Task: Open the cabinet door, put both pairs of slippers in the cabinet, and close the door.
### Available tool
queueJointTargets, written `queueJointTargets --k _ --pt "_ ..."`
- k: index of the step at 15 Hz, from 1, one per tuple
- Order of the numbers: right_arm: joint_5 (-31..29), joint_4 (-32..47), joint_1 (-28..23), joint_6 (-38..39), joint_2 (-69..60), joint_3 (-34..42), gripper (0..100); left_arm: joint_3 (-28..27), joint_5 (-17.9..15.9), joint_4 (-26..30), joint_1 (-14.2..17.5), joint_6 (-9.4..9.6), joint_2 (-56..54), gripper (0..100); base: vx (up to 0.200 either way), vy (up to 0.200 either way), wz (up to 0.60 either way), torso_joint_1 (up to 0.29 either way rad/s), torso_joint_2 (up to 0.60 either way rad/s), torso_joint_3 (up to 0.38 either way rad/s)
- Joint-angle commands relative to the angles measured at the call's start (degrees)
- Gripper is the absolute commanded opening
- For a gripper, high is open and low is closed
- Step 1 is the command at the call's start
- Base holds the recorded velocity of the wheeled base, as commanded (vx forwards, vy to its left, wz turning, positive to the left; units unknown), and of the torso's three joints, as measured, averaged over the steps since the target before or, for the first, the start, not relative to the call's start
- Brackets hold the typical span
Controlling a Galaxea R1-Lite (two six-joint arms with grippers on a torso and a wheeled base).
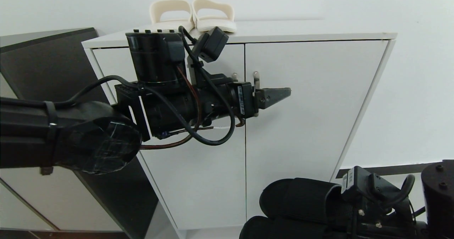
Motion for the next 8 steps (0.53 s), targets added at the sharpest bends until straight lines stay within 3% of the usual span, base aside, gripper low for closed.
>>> queueJointTargets --k 1,3,4,8 --pt "0.04 -0.01 0.01 -0.03 0.12 -0.01 0 -1.37 0.16 0.08 -0.22 -0.03 2.35 100 0.000 0.000 0.00 0.000 0.00 0.000" --pt "-0.05 -0.01 0.01 -0.03 0.03 -0.01 0 -1.46 0.16 0.00 -0.48 -0.03 2.52 100 0.000 0.000 0.00 0.000 0.00 0.000" --pt "-0.05 -0.01 0.01 0.05 0.03 0.08 0 -1.37 0.16 -0.09 -0.48 -0.03 2.52 0 0.000 0.000 0.00 0.000 0.00 0.000" --pt "3.29 -0.01 -0.08 0.05 -0.14 1.14 0 -0.06 0.07 0.00 -1.27 -0.03 0.94 0 0.000 0.000 0.00 0.000 0.00 0.000"
